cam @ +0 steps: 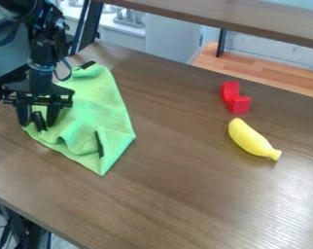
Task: Unfold the cloth from bottom left to top right
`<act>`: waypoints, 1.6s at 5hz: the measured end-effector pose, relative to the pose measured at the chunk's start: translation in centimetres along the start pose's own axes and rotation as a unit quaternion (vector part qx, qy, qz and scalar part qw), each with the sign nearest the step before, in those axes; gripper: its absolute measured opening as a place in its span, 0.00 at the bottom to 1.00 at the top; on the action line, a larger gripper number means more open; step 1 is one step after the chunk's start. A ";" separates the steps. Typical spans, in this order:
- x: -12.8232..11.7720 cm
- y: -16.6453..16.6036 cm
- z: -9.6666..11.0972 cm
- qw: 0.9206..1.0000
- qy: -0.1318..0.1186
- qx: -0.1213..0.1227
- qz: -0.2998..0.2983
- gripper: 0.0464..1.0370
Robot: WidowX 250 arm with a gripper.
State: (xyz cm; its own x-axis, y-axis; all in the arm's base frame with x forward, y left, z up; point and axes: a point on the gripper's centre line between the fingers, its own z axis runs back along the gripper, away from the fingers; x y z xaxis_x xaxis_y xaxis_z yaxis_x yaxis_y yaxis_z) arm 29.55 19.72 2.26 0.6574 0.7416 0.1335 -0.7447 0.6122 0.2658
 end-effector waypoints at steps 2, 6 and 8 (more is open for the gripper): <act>0.1 0.0 -0.4 1.000 -0.003 0.007 0.001 0.57; -0.4 -0.3 -0.5 1.000 0.017 0.003 0.006 0.00; 0.2 -2.6 5.4 0.990 0.116 0.036 0.073 0.00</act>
State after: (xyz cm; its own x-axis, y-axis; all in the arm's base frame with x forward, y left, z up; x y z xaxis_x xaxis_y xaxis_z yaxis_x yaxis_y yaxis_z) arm 32.26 16.77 6.76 0.4931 0.8688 -0.0445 -0.8143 0.4790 0.3278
